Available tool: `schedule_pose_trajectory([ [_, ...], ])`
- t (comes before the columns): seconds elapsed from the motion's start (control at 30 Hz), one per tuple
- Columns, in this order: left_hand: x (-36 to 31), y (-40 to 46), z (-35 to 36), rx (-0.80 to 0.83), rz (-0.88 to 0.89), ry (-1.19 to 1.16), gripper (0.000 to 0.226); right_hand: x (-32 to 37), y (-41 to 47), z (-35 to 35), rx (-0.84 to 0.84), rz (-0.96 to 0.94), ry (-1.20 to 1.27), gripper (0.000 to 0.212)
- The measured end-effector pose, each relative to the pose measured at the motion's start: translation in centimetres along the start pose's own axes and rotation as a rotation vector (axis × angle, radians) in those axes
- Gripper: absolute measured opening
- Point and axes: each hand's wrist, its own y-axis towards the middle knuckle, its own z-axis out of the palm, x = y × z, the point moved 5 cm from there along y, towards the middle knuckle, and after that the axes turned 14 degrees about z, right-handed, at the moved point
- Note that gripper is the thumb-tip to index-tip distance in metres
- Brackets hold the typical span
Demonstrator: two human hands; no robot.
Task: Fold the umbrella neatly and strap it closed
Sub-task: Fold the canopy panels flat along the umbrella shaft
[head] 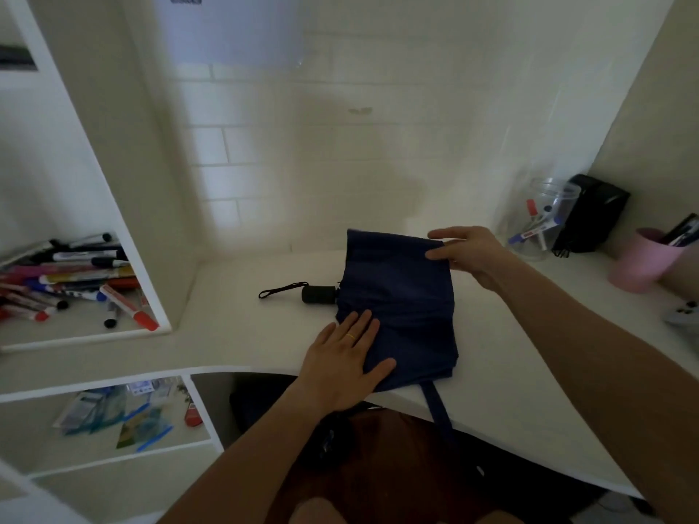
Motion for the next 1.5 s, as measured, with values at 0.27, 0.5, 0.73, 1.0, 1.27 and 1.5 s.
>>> schedule_pose_trajectory([
  [0.27,0.0,0.2,0.2,-0.036,-0.027,-0.014,0.083,-2.4,-8.5,-1.0,-0.203,-0.404,-0.278,0.013],
  [0.5,0.0,-0.1,-0.6,-0.118,-0.055,-0.161,0.091,-10.5,-12.3,0.7,-0.366,-0.677,-0.517,0.018],
  [0.73,-0.5,-1.5,-3.4,-0.380,0.062,-0.509,0.058,-13.3,-12.2,2.7,-0.336,-0.879,-0.872,0.018],
  [1.0,-0.4,-2.2,-4.7,-0.524,-0.372,-0.606,0.059,-12.6,-12.5,3.1,-0.325,-0.960,-0.950,0.016],
  [1.27,-0.4,-1.5,-3.6,-0.242,-0.154,-0.218,0.053,-13.1,-12.2,2.8,-0.310,-0.881,-0.967,0.017],
  [1.5,-2.0,0.2,-2.6,0.057,0.224,0.025,0.063,-10.1,-11.9,2.9,-0.104,-0.547,-1.091,0.016],
])
